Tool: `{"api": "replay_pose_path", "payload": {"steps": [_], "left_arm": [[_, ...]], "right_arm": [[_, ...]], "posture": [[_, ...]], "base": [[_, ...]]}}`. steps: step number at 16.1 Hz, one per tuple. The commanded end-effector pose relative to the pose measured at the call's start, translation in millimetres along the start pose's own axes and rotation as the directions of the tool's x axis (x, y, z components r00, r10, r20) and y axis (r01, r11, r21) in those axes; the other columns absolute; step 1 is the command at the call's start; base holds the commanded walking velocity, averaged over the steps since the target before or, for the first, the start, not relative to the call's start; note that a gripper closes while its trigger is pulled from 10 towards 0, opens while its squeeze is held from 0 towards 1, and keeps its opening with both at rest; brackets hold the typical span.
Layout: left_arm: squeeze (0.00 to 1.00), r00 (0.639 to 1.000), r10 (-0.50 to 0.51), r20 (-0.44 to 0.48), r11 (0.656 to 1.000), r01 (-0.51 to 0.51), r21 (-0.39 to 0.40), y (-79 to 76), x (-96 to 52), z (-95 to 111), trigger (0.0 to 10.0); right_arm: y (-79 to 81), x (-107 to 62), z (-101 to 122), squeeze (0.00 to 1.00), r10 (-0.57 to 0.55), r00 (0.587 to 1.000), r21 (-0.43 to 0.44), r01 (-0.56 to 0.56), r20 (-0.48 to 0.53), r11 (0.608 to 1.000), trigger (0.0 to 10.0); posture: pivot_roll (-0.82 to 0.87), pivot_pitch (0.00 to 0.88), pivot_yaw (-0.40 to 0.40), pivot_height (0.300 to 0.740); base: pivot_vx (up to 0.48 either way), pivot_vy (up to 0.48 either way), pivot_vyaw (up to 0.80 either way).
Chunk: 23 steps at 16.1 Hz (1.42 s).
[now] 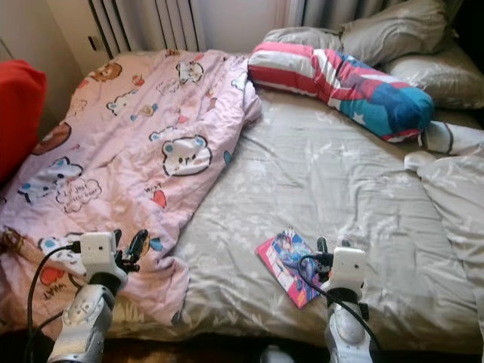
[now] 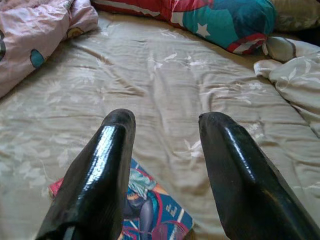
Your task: Clean up the room
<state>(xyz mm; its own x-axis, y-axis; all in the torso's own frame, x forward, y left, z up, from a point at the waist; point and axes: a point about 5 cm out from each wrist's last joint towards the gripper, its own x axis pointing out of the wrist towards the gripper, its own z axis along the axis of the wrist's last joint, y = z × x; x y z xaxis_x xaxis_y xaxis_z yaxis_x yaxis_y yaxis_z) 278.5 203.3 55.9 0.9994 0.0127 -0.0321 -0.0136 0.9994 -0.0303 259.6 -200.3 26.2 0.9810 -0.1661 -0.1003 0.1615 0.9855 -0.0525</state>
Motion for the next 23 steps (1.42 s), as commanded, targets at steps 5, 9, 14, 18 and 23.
{"api": "replay_pose_path", "payload": {"steps": [5,9,14,18,23], "left_arm": [[0.0,0.999,0.009,-0.038,1.0,-0.008,0.01,5.1,-5.9,-6.6,10.0],[0.0,0.999,0.007,-0.041,1.0,-0.006,0.013,5.1,-6.2,-6.8,10.0],[0.0,0.999,-0.011,-0.045,1.0,0.013,0.025,1.1,-5.7,-7.3,10.0],[0.0,0.999,-0.013,-0.041,0.999,0.015,0.032,1.6,-3.4,-6.0,10.0],[0.0,1.0,-0.001,-0.024,0.999,0.002,0.042,3.7,-2.2,-3.0,10.0]], "right_arm": [[2.1,-3.0,-1.1,0.0,0.004,1.0,0.011,-0.004,0.002,1.0,10.0],[0.1,-3.4,-1.5,0.0,0.0,1.0,0.012,0.0,0.001,1.0,10.0],[-4.5,-5.5,-5.6,0.0,-0.016,1.0,0.022,0.016,-0.017,1.0,10.0],[-1.6,-4.1,-6.3,0.0,0.005,1.0,0.023,-0.005,-0.024,1.0,10.0],[1.2,-5.3,-8.2,0.0,0.035,0.999,0.003,-0.035,-0.028,0.999,10.0]], "posture": [[-0.05,0.171,0.015,0.646],[-0.05,0.177,0.015,0.646],[-0.05,0.17,0.012,0.646],[-0.05,0.151,0.008,0.646],[-0.04,0.134,0.007,0.646]], "base": [[0.0,0.0,0.0],[0.0,0.0,0.0],[0.0,0.0,0.0],[0.0,0.0,0.0],[0.0,0.0,0.43]]}}
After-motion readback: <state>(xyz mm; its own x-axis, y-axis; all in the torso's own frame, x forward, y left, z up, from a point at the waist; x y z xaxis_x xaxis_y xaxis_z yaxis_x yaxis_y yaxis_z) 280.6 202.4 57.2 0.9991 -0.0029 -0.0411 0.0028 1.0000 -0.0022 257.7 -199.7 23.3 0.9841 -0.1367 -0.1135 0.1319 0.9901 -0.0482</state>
